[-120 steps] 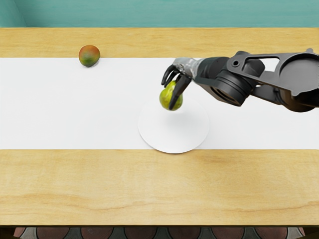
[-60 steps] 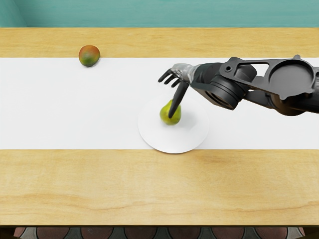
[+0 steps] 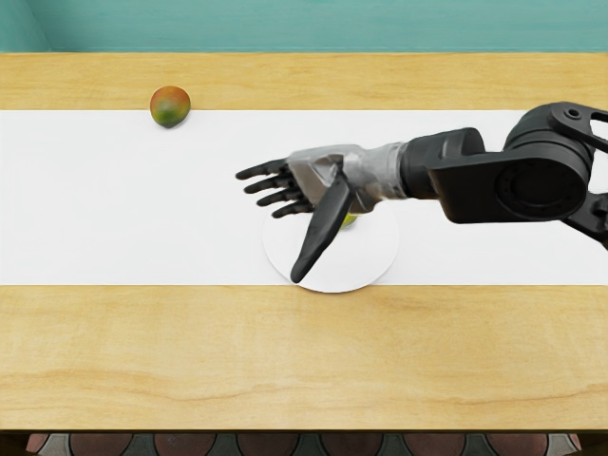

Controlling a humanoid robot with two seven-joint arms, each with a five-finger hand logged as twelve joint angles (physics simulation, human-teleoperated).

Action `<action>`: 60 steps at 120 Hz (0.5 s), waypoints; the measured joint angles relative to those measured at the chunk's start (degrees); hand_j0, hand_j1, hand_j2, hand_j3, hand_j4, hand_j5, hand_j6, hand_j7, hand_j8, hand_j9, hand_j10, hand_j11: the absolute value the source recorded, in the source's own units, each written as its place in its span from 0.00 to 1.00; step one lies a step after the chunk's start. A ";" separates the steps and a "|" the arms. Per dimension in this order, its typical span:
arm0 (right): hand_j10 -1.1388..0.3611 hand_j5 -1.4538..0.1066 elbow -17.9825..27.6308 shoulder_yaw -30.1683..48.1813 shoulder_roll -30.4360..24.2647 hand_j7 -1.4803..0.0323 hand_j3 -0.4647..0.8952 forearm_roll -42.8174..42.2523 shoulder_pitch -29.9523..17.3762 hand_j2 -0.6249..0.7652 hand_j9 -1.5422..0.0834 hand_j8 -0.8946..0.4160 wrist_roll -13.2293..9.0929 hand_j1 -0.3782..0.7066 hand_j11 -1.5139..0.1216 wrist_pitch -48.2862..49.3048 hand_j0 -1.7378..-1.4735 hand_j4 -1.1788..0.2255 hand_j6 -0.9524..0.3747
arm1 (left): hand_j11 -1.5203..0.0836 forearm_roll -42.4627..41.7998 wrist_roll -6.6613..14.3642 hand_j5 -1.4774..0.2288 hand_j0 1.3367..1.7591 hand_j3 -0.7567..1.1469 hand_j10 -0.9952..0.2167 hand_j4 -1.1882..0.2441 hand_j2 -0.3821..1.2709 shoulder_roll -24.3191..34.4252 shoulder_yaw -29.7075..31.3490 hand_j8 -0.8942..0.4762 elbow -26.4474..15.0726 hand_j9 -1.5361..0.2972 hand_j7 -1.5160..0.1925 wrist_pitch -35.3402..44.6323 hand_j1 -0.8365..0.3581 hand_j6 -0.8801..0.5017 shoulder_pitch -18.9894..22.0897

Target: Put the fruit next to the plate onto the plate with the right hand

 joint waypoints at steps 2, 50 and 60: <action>0.73 0.89 0.50 1.27 -0.81 0.94 0.34 1.24 -1.12 0.46 0.91 0.65 0.00 0.07 0.89 2.29 0.30 0.80 0.69 | 0.95 0.00 0.00 0.87 0.76 0.40 0.82 0.83 0.23 0.00 0.00 0.65 0.00 0.84 0.89 0.00 0.99 0.64 0.15; 0.74 0.91 1.36 10.32 -24.44 0.95 0.34 26.39 -9.90 0.45 0.92 0.66 0.00 0.06 0.90 27.85 0.30 0.82 0.70 | 0.95 -0.01 0.00 0.87 0.76 0.40 0.82 0.83 0.23 0.00 -0.01 0.65 -0.20 0.84 0.89 0.00 0.99 0.64 0.41; 0.74 0.91 1.07 10.57 -29.13 0.95 0.34 29.23 -10.05 0.45 0.92 0.66 0.00 0.06 0.90 28.26 0.30 0.82 0.70 | 0.95 -0.01 0.00 0.87 0.76 0.40 0.82 0.83 0.23 0.00 0.01 0.65 -0.05 0.84 0.89 0.00 0.99 0.64 0.41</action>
